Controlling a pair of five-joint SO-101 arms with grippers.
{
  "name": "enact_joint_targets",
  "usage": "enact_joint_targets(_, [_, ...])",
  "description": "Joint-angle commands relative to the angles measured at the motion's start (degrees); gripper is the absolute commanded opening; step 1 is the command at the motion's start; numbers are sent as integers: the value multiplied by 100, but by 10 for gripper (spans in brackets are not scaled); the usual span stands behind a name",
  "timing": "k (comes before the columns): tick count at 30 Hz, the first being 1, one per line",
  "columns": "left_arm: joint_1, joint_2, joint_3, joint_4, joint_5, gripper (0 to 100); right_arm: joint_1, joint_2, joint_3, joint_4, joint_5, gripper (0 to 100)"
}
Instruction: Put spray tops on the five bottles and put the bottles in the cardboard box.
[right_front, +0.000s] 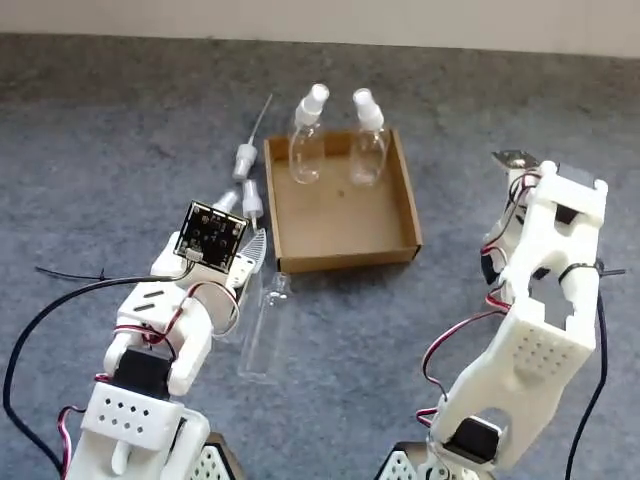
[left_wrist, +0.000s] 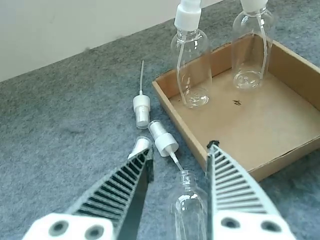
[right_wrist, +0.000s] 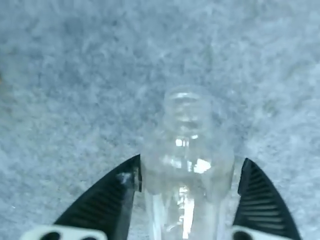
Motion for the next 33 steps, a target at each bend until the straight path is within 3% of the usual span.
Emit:
enact_joint_targets(1, [-84,-22,-13,-123,53,161,57,-435,-303,75,-97,256])
enact_joint_targets(15, [-57,-22,48,-141,53,161,-198,-400,-778,31,-334,253])
enact_joint_targets(33, [-75,-22,48,-141,53,161,-31,-523,-1262,497,-615,46])
